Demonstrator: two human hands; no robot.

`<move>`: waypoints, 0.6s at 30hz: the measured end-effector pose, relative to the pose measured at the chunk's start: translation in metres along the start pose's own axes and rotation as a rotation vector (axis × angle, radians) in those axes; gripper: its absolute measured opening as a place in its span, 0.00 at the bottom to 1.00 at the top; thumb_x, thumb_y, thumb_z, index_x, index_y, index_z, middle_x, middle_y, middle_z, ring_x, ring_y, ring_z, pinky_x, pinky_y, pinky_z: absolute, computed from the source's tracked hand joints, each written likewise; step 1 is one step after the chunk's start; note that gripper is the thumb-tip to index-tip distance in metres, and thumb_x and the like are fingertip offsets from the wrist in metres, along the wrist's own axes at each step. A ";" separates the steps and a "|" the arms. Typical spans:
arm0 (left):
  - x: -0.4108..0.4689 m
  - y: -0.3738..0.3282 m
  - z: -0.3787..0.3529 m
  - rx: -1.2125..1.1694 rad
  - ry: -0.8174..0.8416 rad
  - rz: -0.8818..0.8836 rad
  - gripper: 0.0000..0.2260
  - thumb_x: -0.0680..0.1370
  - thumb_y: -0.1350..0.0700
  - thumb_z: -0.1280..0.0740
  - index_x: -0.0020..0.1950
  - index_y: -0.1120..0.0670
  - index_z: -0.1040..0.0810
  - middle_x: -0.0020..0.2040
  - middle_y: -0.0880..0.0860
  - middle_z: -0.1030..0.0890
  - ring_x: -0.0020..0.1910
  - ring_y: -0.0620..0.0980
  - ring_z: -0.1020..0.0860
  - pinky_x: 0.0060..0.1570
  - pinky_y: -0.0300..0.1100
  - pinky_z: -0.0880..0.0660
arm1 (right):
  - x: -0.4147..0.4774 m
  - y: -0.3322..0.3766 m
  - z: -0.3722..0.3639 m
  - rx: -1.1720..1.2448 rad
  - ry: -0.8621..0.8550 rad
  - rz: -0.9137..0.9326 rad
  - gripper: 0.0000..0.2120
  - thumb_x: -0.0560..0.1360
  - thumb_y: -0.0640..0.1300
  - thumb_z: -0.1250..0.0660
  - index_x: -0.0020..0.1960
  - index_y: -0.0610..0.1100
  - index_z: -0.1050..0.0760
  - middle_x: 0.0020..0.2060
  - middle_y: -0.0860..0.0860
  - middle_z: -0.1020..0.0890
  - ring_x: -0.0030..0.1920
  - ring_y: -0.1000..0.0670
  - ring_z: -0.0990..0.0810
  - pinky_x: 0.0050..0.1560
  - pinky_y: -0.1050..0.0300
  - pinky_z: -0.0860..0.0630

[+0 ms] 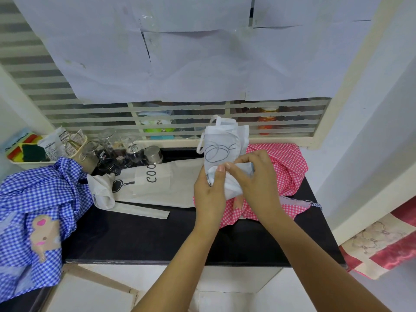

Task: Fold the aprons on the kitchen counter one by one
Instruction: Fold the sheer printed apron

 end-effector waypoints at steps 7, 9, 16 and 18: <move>0.002 0.001 0.002 -0.128 0.121 0.144 0.14 0.79 0.61 0.35 0.65 0.54 0.26 0.57 0.54 0.18 0.56 0.52 0.20 0.57 0.48 0.22 | -0.011 0.008 0.009 0.052 -0.086 0.092 0.09 0.74 0.42 0.29 0.51 0.48 0.27 0.45 0.58 0.22 0.47 0.61 0.24 0.47 0.70 0.29; 0.006 -0.003 0.002 -0.261 0.295 0.258 0.18 0.76 0.67 0.35 0.66 0.57 0.26 0.58 0.58 0.18 0.56 0.55 0.20 0.56 0.51 0.22 | -0.015 0.007 0.009 0.033 -0.092 0.119 0.05 0.78 0.41 0.35 0.53 0.47 0.27 0.45 0.57 0.23 0.47 0.61 0.24 0.46 0.72 0.30; -0.001 -0.002 0.004 -0.312 0.428 0.400 0.20 0.74 0.72 0.39 0.62 0.58 0.24 0.54 0.60 0.17 0.51 0.56 0.18 0.51 0.51 0.20 | -0.018 0.003 0.011 -0.238 -0.131 0.334 0.08 0.76 0.35 0.39 0.50 0.40 0.22 0.54 0.46 0.26 0.56 0.55 0.31 0.59 0.71 0.38; 0.001 -0.002 0.006 -0.350 0.388 0.430 0.20 0.74 0.73 0.39 0.63 0.59 0.25 0.55 0.61 0.18 0.52 0.57 0.19 0.55 0.52 0.22 | -0.024 0.002 0.009 -0.288 -0.043 0.513 0.12 0.80 0.42 0.42 0.52 0.39 0.21 0.56 0.46 0.25 0.61 0.51 0.31 0.64 0.61 0.36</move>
Point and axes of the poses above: each hand's wrist, its own x-axis towards the middle knuckle, its own z-axis out of the back of the hand, y = z × x, the point moved 3 cm from there along x, towards the middle knuckle
